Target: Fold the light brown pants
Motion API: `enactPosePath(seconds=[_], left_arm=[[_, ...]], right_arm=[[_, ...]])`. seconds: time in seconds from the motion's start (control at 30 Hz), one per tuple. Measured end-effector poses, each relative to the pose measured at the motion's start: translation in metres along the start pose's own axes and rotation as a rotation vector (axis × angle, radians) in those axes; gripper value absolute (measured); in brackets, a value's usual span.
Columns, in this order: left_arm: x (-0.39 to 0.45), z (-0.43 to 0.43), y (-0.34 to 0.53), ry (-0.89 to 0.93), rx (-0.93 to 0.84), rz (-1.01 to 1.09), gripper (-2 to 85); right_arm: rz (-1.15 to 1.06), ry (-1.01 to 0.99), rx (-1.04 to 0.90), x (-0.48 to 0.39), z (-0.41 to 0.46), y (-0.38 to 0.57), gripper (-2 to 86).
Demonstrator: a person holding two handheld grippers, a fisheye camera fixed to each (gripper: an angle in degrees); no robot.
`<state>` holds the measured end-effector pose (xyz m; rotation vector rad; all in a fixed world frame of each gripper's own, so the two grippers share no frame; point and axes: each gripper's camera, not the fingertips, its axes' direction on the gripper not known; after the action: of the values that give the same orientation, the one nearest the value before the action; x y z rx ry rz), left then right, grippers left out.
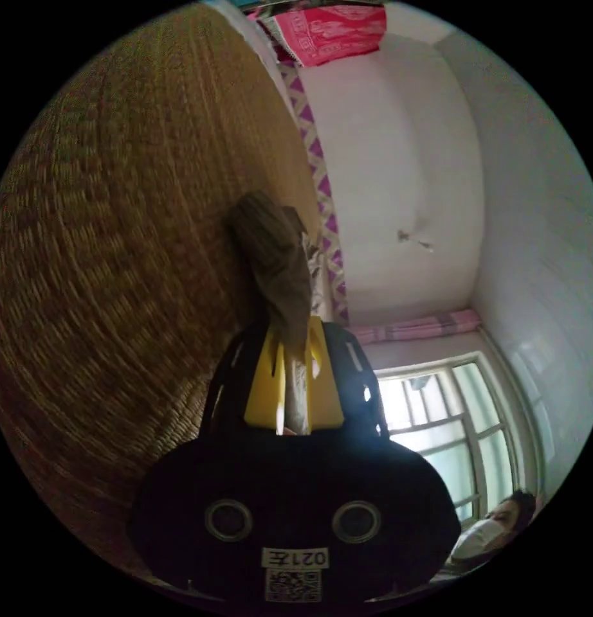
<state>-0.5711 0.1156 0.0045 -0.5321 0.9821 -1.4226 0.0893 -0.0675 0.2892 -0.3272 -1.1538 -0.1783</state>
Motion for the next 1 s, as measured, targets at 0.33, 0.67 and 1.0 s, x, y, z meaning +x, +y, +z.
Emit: enactPosePath(seconds=[0.33, 0.67, 1.0], left_arm=[[0.079, -0.025, 0.012, -0.405, 0.195, 0.205, 2.4], [0.141, 0.029, 0.058, -0.592, 0.059, 0.543, -0.8], [0.204, 0.161, 0.143, -0.627, -0.127, 0.832, -1.0]], right_arm=[[-0.471, 0.277, -0.244, -0.106, 0.117, -0.078, 9.5], [-0.437, 0.292, -0.326, -0.116, 0.130, -0.121, 2.6], [0.179, 0.228, 0.389, 0.024, -0.185, -0.129, -0.5]])
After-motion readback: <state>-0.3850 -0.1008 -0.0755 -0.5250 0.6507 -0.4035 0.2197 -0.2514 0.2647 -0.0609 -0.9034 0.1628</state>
